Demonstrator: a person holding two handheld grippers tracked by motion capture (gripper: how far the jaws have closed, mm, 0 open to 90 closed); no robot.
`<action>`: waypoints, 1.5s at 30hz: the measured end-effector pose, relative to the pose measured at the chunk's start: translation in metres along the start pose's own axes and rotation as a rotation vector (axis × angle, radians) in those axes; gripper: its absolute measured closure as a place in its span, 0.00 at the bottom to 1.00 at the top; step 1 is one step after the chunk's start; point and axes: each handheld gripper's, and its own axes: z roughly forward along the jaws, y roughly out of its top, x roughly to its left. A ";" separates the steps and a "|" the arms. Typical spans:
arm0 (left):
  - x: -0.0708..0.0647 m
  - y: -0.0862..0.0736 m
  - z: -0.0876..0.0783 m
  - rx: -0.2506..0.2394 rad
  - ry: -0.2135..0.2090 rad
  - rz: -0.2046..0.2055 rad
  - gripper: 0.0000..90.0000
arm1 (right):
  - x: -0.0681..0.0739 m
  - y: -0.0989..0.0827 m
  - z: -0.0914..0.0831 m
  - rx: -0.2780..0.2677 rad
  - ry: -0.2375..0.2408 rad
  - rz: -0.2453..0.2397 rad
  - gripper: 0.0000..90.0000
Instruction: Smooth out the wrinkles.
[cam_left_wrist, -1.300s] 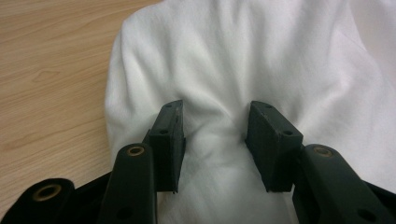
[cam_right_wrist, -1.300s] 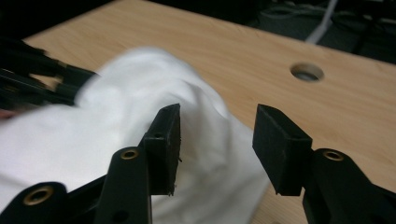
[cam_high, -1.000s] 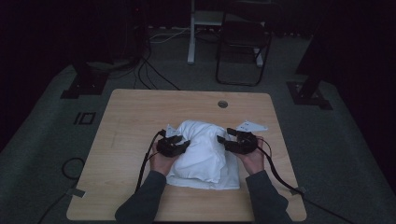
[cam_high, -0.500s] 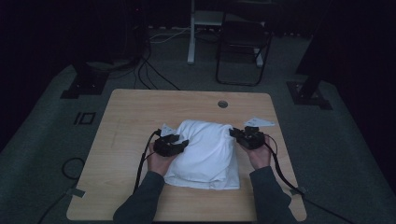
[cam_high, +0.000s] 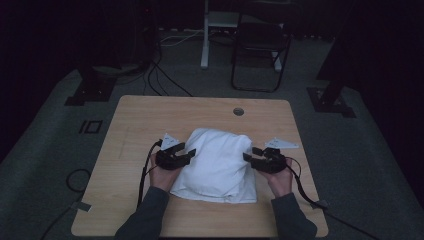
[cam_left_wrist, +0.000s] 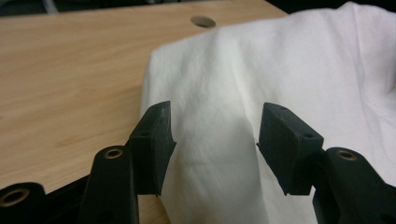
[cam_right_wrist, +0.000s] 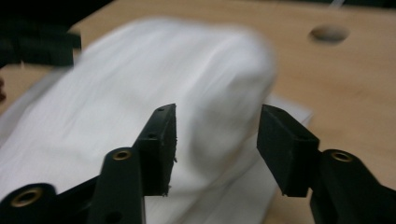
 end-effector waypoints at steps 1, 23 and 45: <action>0.000 0.000 -0.002 -0.006 -0.003 -0.001 0.50 | 0.003 -0.005 0.003 0.018 0.013 0.008 0.49; -0.012 0.003 0.000 -0.013 -0.008 0.045 0.48 | 0.008 -0.013 -0.015 -0.020 -0.190 -0.028 0.56; -0.048 -0.019 0.047 0.089 0.002 0.178 0.46 | 0.016 -0.032 0.080 0.159 -0.138 -0.132 0.49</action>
